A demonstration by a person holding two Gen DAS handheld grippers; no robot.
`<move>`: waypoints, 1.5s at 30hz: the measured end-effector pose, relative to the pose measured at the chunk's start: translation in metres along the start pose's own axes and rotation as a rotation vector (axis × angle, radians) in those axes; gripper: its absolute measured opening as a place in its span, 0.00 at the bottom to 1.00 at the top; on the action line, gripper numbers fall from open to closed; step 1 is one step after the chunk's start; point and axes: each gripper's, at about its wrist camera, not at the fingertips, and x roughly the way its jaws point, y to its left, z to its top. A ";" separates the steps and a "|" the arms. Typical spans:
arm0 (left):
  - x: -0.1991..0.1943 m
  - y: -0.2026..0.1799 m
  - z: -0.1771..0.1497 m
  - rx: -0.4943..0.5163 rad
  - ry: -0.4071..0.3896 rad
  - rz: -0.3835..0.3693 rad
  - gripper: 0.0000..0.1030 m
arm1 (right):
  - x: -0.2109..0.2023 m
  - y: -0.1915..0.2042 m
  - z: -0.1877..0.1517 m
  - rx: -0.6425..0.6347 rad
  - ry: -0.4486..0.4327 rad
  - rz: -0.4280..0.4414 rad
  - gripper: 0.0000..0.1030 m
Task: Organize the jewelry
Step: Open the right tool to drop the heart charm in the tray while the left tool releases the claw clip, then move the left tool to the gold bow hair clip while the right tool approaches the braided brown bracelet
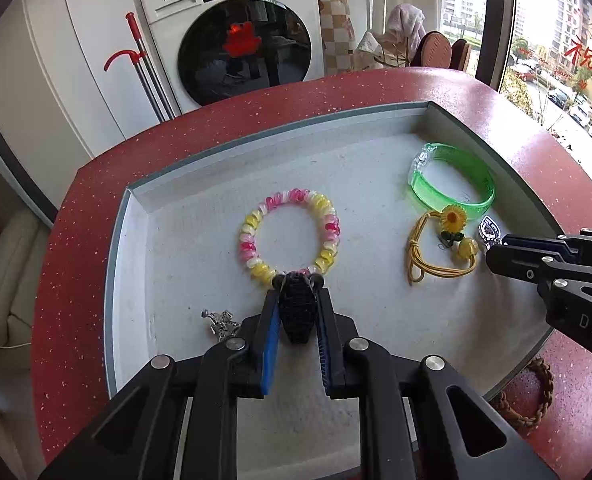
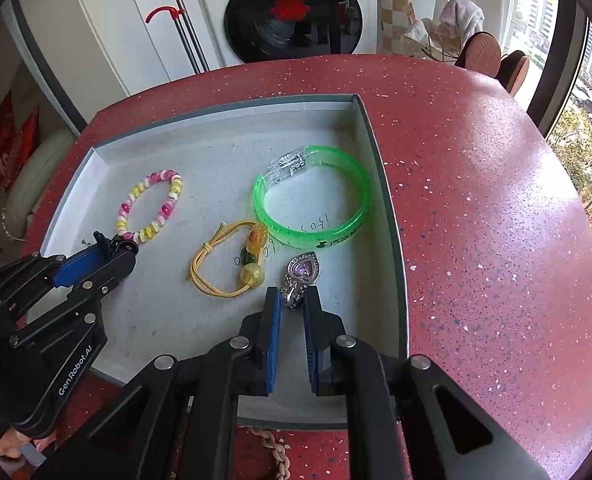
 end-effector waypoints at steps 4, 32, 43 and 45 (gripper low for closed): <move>-0.001 0.002 0.001 -0.001 0.003 0.008 0.34 | -0.002 0.001 0.000 0.008 0.002 0.017 0.24; -0.043 0.009 0.006 -0.080 -0.107 0.034 1.00 | -0.070 -0.007 -0.039 0.069 -0.067 0.065 0.47; -0.090 0.010 -0.029 -0.051 -0.137 0.015 1.00 | -0.091 -0.006 -0.067 0.070 -0.074 0.082 0.82; -0.097 0.009 -0.040 -0.054 -0.133 0.011 1.00 | -0.092 -0.008 -0.073 0.078 -0.070 0.081 0.82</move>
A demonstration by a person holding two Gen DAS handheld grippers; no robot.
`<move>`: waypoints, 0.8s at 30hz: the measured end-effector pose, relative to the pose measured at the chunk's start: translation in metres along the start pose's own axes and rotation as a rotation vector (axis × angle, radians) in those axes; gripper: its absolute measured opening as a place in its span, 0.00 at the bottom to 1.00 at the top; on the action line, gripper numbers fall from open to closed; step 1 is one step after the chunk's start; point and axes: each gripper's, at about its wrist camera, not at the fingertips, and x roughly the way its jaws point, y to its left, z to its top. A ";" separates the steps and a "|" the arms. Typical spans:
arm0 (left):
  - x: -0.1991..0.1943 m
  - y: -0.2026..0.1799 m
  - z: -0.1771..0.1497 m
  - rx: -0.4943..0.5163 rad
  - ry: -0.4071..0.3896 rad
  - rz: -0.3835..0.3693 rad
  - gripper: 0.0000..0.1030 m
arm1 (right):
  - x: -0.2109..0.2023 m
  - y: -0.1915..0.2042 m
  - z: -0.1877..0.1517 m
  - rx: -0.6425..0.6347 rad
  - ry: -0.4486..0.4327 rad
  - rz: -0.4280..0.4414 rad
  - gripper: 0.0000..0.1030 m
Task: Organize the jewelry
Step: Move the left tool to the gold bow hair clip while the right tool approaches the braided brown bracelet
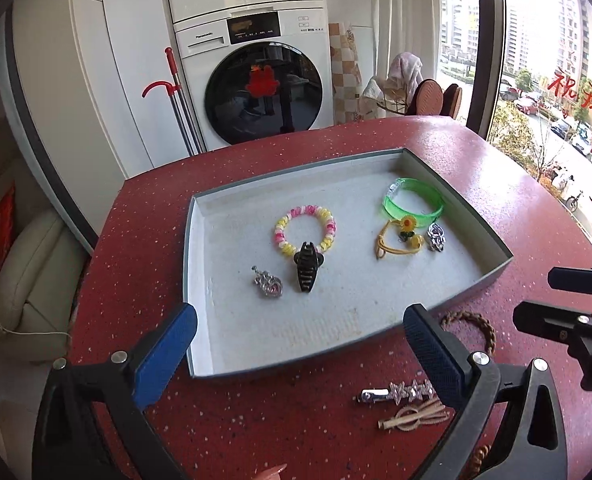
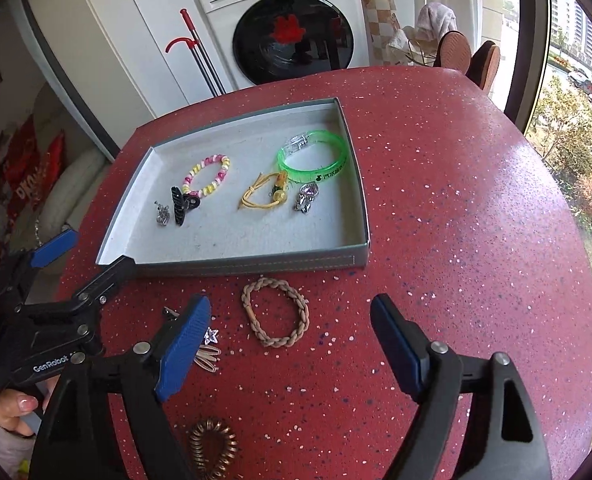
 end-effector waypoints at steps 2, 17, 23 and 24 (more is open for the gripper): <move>-0.007 0.000 -0.011 -0.012 0.006 -0.016 1.00 | 0.000 -0.002 -0.006 0.010 0.009 0.000 0.82; 0.007 -0.005 -0.063 -0.162 0.162 -0.062 1.00 | 0.013 -0.014 -0.028 0.018 0.055 -0.039 0.82; 0.016 -0.007 -0.063 -0.156 0.177 -0.046 1.00 | 0.024 -0.013 -0.025 -0.006 0.064 -0.059 0.81; 0.016 -0.007 -0.064 -0.155 0.181 -0.047 1.00 | 0.026 -0.013 -0.024 -0.005 0.066 -0.058 0.79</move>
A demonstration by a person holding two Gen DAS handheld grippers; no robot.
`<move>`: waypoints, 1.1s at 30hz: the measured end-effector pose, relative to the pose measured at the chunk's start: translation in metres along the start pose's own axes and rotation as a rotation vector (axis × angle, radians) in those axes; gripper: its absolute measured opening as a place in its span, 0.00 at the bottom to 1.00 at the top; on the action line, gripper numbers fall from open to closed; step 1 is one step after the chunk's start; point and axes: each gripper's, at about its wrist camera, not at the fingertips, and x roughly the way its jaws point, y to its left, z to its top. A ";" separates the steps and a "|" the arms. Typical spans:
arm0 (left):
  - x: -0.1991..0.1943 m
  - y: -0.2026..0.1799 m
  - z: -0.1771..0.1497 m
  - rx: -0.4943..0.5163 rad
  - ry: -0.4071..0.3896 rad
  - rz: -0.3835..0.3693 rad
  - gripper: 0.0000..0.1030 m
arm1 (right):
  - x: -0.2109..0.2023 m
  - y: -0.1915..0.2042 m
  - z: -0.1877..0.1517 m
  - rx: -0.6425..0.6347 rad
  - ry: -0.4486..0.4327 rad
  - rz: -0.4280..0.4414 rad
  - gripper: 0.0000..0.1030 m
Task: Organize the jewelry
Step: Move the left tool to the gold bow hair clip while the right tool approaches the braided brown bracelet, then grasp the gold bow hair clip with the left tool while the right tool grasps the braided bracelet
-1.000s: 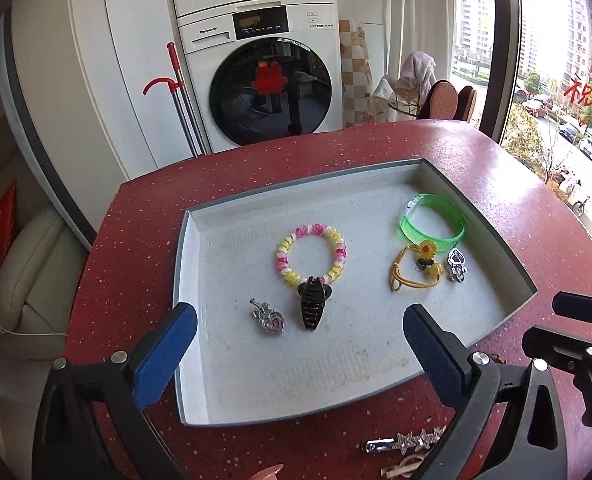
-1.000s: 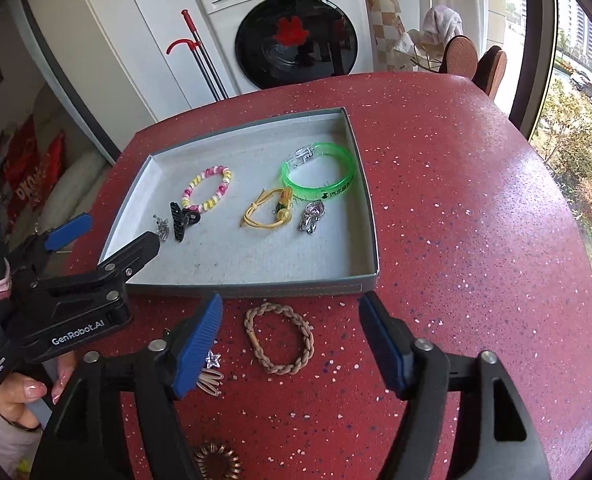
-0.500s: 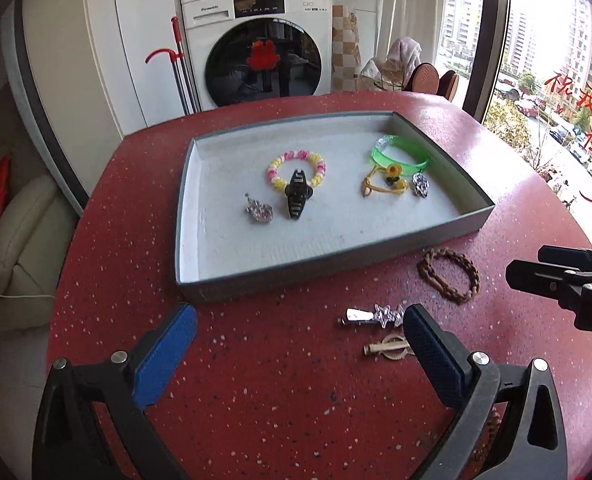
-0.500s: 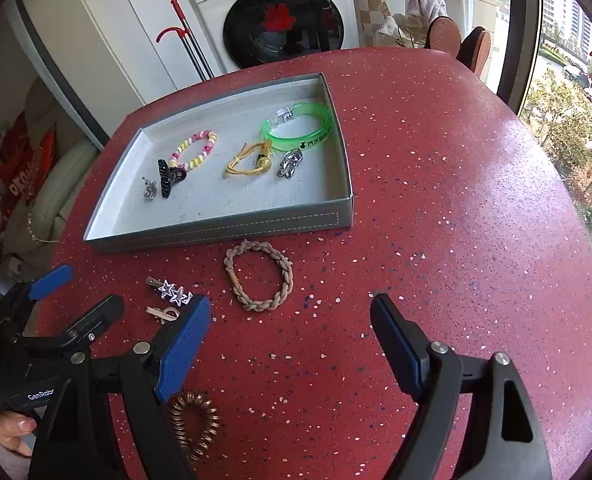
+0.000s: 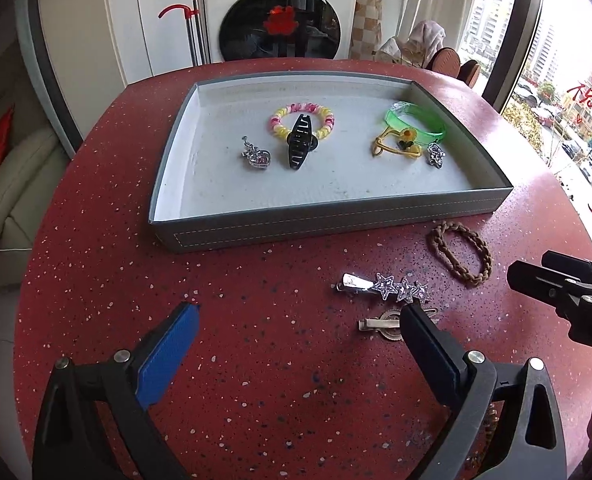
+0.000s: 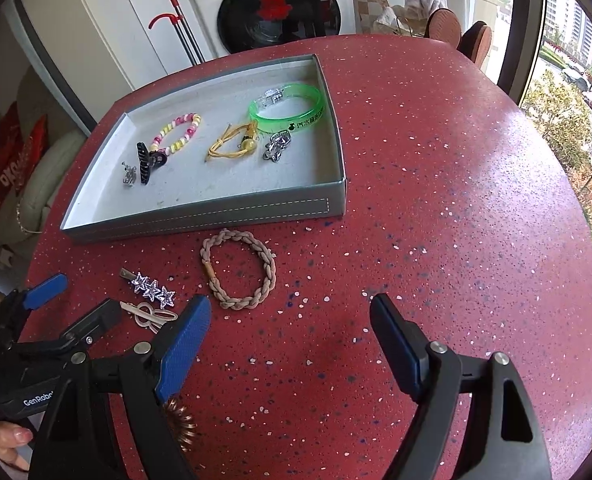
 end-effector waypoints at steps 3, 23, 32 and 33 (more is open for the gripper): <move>0.001 -0.001 -0.001 0.004 0.004 -0.002 1.00 | 0.006 0.002 0.003 -0.005 0.008 0.001 0.75; -0.003 -0.046 -0.013 0.365 -0.033 -0.052 0.81 | 0.028 0.021 0.015 -0.157 0.017 -0.077 0.50; -0.003 -0.057 -0.016 0.463 -0.019 -0.101 0.62 | 0.024 0.021 0.011 -0.180 0.022 -0.099 0.09; -0.004 -0.058 -0.017 0.473 -0.015 -0.110 0.54 | 0.024 0.020 0.011 -0.179 0.022 -0.097 0.08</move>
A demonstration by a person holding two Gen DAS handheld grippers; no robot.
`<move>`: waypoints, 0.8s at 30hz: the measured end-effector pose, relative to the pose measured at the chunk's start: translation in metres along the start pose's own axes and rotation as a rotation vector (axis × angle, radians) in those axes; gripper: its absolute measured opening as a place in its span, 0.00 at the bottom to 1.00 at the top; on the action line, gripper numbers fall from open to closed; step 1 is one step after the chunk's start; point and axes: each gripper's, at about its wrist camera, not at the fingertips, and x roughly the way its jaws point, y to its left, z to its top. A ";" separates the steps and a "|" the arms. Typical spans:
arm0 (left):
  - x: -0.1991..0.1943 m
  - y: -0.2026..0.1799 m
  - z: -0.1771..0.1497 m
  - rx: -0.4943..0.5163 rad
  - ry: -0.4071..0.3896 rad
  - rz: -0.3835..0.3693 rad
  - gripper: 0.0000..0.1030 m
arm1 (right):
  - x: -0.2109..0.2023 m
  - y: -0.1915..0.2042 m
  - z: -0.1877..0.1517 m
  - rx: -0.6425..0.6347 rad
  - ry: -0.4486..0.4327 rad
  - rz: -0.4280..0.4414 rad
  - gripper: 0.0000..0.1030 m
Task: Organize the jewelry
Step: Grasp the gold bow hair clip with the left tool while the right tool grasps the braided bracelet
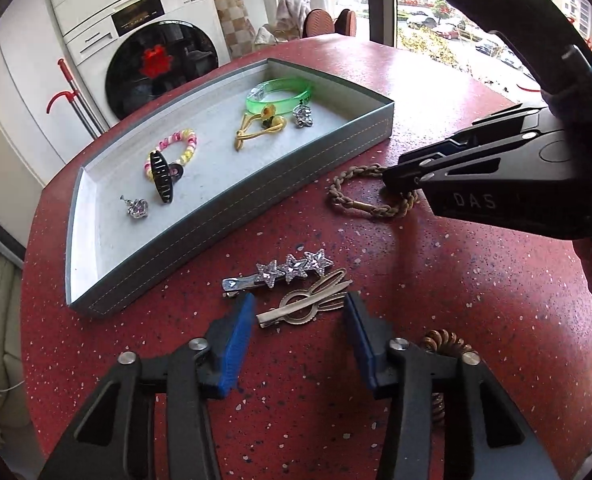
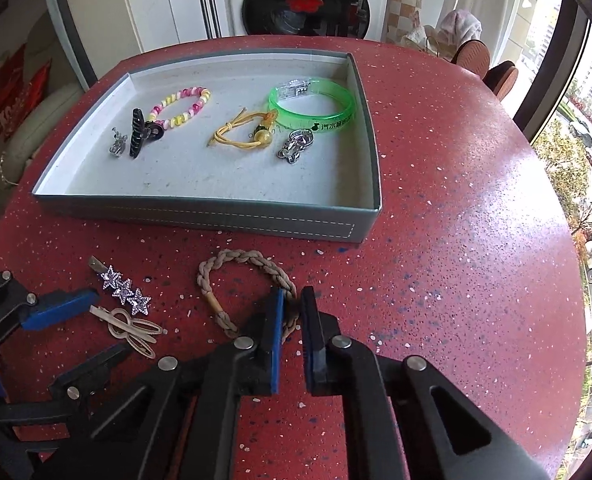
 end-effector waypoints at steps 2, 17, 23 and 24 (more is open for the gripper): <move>-0.002 -0.003 -0.001 0.018 0.002 -0.006 0.50 | -0.001 0.000 -0.002 -0.001 0.000 0.001 0.08; -0.013 0.002 -0.015 -0.078 -0.008 -0.060 0.26 | -0.028 -0.004 -0.018 0.035 -0.044 0.041 0.06; -0.025 0.009 -0.018 -0.132 -0.041 -0.067 0.26 | -0.042 -0.007 -0.024 0.050 -0.063 0.059 0.06; -0.027 0.011 -0.018 -0.139 -0.046 -0.069 0.26 | -0.045 -0.007 -0.024 0.053 -0.066 0.064 0.06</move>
